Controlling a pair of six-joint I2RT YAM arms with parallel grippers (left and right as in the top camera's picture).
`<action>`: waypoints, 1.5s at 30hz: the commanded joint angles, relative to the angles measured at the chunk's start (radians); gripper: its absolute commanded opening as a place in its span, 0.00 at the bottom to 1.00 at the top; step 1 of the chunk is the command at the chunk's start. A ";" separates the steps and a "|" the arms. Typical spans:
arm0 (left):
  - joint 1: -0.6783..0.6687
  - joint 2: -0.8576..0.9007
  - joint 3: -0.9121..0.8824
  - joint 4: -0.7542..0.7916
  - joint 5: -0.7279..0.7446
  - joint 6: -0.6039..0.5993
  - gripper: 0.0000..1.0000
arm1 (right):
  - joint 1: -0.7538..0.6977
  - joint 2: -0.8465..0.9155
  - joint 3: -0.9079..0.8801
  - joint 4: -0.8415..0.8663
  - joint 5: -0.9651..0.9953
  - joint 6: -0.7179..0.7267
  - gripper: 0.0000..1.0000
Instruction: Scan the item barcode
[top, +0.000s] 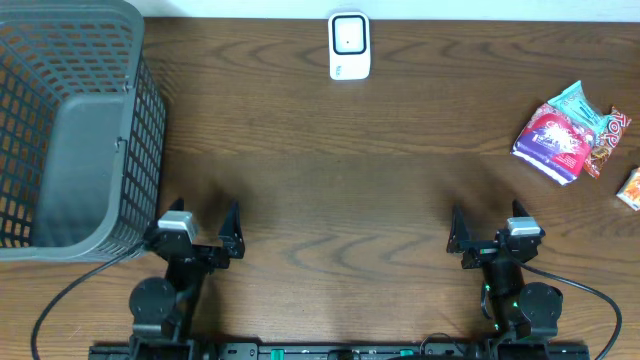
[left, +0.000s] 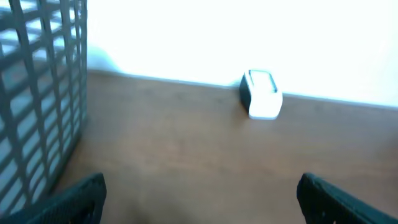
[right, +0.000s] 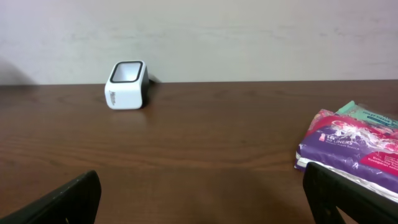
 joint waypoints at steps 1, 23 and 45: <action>0.021 -0.074 -0.066 0.045 0.008 0.016 0.98 | -0.006 -0.006 -0.001 -0.005 0.005 0.013 0.99; 0.045 -0.071 -0.098 -0.031 0.011 0.141 0.98 | -0.006 -0.006 -0.001 -0.005 0.005 0.014 0.99; 0.049 -0.071 -0.098 -0.042 -0.132 0.124 0.98 | -0.006 -0.006 -0.001 -0.005 0.005 0.013 0.99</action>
